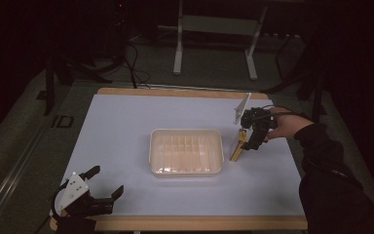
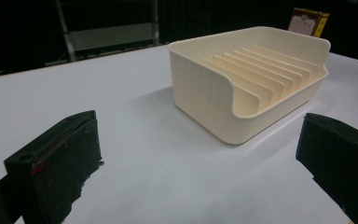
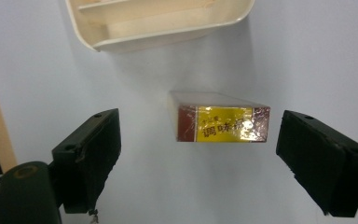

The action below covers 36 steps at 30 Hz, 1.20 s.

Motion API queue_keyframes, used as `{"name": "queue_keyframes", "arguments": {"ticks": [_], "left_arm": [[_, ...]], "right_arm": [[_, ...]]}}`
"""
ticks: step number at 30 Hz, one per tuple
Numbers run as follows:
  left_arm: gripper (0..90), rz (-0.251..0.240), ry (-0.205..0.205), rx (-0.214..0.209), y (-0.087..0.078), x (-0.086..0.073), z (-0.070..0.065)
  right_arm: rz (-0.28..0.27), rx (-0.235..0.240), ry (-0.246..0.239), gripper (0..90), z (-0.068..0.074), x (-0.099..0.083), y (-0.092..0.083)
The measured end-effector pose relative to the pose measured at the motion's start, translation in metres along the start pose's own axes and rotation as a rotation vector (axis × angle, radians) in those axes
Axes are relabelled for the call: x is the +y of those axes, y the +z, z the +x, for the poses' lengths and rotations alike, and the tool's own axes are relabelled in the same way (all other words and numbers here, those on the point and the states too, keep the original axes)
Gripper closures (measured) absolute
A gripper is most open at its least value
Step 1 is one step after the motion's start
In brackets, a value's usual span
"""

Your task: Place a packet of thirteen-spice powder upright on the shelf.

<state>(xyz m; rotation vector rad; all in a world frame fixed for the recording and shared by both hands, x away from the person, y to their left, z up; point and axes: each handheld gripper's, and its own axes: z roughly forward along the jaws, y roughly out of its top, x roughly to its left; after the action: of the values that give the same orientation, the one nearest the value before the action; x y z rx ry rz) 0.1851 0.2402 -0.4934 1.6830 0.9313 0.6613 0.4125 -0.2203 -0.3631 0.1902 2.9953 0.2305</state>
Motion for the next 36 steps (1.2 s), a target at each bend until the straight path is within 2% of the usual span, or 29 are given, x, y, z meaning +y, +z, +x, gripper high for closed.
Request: {"name": "queue_keyframes", "arguments": {"ticks": [4,9,13,20,26,30,34,36], "left_arm": [[0.0,0.001,0.002,0.003,-0.002,-0.001,-0.001],[0.0,0.003,-0.009,0.011,-0.003,-0.002,0.001],[0.0,0.005,-0.007,0.011,-0.004,-0.002,0.001],[0.0,0.007,-0.015,0.015,-0.004,-0.003,0.002],[0.0,0.012,-0.011,0.012,-0.003,-0.003,0.002],[0.0,0.012,-0.01,0.011,-0.003,-0.003,0.002],[0.0,0.012,-0.01,0.01,-0.003,-0.003,0.002],[0.0,0.013,-0.009,0.009,-0.003,-0.003,0.001]], "right_arm": [[0.007,0.008,-0.004,13.9,-0.005,0.0,0.008],[0.013,0.032,0.049,13.8,-0.017,-0.002,0.017],[0.023,0.058,0.068,14.7,-0.023,-0.003,0.025],[0.031,0.095,0.071,22.0,-0.028,-0.007,0.035],[0.035,0.128,0.082,23.0,-0.031,-0.005,0.041],[0.068,0.134,0.071,30.6,-0.031,-0.003,0.046],[0.085,0.132,0.078,31.6,-0.032,-0.001,0.045],[0.087,0.146,0.056,31.8,-0.031,-0.001,0.043]]}}
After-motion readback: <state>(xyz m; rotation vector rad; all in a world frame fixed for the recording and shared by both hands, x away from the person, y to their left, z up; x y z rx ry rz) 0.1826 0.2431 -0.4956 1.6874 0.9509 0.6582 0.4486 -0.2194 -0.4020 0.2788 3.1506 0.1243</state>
